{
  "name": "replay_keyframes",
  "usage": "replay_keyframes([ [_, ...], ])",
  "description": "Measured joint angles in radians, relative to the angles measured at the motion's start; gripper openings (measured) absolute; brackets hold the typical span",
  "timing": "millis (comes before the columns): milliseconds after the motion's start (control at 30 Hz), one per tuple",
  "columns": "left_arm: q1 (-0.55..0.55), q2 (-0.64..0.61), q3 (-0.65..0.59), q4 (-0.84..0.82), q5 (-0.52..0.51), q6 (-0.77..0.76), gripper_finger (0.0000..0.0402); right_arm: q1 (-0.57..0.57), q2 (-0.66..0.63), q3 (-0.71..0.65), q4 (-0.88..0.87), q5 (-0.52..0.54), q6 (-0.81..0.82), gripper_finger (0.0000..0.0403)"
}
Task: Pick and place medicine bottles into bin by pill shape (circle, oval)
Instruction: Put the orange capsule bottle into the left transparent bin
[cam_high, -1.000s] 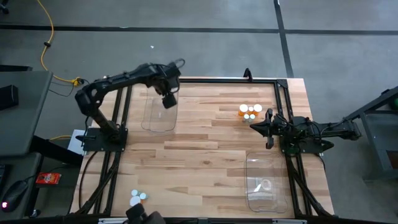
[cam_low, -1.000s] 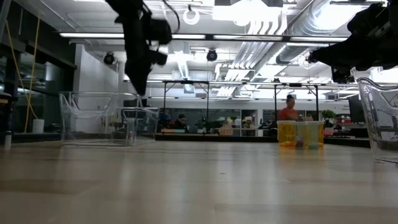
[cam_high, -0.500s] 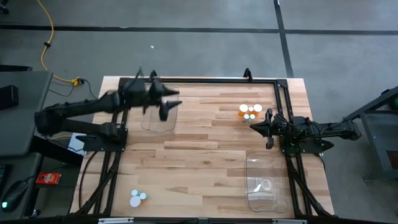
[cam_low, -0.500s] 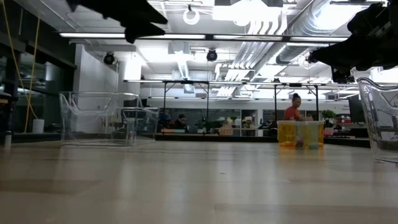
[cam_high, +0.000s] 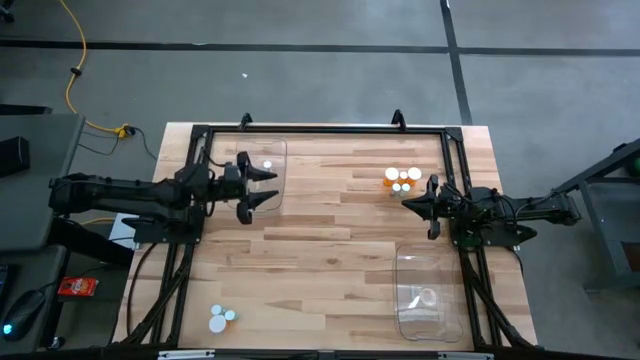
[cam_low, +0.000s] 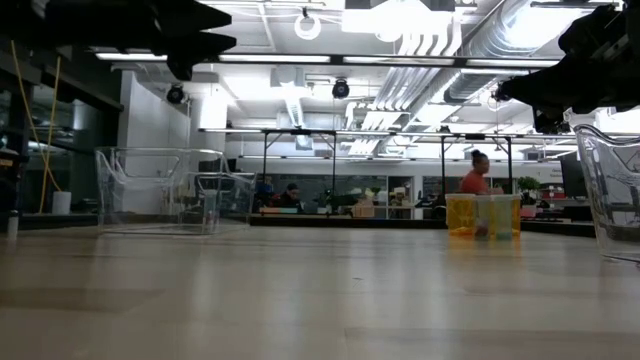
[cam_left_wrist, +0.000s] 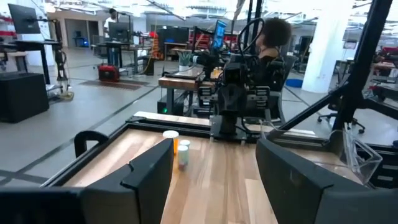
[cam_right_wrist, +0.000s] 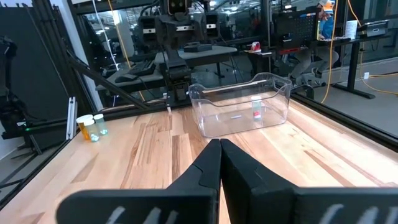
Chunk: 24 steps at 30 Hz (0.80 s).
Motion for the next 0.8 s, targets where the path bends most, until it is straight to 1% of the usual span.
replay_keyframes([
  [467, 0.0, -0.004, 0.0, 0.017, 0.003, 0.002, 0.0216, 0.0, 0.0, -0.001, 0.022, 0.005, 0.02, 0.0],
  [533, 0.0, -0.004, 0.0, 0.019, 0.003, 0.003, 0.0216, 0.0, 0.001, -0.002, 0.064, 0.009, 0.039, 0.0],
  [667, 0.0, -0.003, 0.0, 0.02, 0.003, 0.003, 0.0216, 0.0, 0.006, -0.002, 0.205, 0.011, 0.05, 0.0],
  [733, 0.0, -0.003, 0.0, 0.021, 0.003, 0.009, 0.0216, 0.0, 0.024, -0.002, 0.275, 0.007, 0.048, 0.0],
  [800, 0.0, -0.003, 0.0, 0.026, 0.003, 0.01, 0.0216, 0.0, 0.051, -0.002, 0.322, 0.03, 0.047, 0.0005],
])
